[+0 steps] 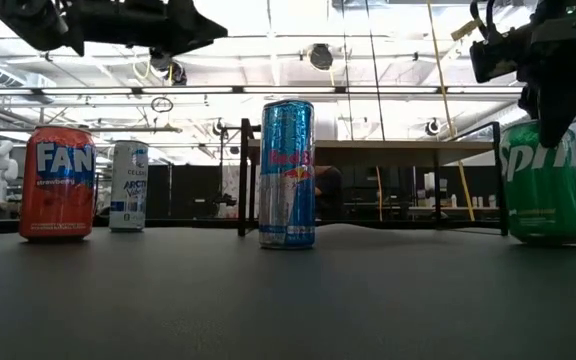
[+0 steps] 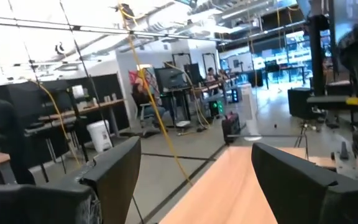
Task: Place canned beverage on shelf
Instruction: Put the top green soda can on the shelf
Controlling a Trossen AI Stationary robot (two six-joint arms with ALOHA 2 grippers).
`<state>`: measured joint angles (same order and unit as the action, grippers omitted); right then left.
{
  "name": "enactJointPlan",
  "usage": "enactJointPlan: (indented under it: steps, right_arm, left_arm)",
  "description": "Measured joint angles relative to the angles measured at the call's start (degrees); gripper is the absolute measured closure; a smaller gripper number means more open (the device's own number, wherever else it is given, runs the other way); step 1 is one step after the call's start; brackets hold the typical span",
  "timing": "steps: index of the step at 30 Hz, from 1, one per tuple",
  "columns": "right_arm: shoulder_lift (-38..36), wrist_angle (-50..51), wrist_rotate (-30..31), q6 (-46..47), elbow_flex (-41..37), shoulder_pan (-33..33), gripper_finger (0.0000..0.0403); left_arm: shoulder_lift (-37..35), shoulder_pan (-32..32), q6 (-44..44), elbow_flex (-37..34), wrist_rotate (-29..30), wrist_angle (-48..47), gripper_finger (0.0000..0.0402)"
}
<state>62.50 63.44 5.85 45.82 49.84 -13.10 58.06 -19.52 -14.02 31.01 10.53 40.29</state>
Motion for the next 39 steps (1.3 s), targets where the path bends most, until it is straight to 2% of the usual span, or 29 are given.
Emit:
enactJointPlan:
  steps: [2,5,8,10,14,18,20,26,31,39]
  right_arm:
    - [0.00,-0.52,0.72,-0.68,0.00,0.00,0.0127]
    - [0.00,-1.97,5.38,-4.81,0.00,-0.02,0.0127]
    - [0.00,-3.65,9.31,-9.52,0.02,0.26,0.0128]
    - [0.00,-5.05,9.26,-12.26,0.02,0.87,0.0127]
    - [0.00,-6.67,8.79,-15.77,1.59,2.02,0.0127]
    - [0.00,-8.45,8.96,-20.06,4.65,3.22,0.0127]
    - [0.00,-10.41,8.97,-22.72,6.53,4.32,0.0127]
    - [3.17,-12.78,8.89,-29.10,13.89,8.24,0.0127]
    - [7.72,-12.39,8.85,-36.67,19.88,9.86,0.0127]
    - [14.62,-14.16,5.87,-48.68,27.03,10.56,0.0127]
  left_arm:
    - [0.62,-0.65,0.62,0.70,-3.13,-2.94,0.0093]
    - [2.53,-0.86,-0.31,0.84,-11.26,-7.05,0.0093]
    - [5.22,-0.86,-0.27,0.84,-17.82,-6.86,0.0093]
    - [6.75,-0.61,0.23,0.84,-20.40,-5.88,0.0091]
    - [8.33,-0.07,4.79,1.82,-21.24,-6.04,0.0065]
    - [9.16,1.46,5.80,5.25,-22.53,-12.96,0.0017]
    - [10.52,2.69,5.80,7.03,-22.54,-13.88,0.0006]
    - [16.11,6.38,5.65,12.96,-22.70,-13.78,0.0014]
    - [22.01,8.78,4.65,17.90,-26.00,-13.74,0.0015]
    - [29.34,9.59,5.21,24.80,-27.32,-20.07,0.0015]
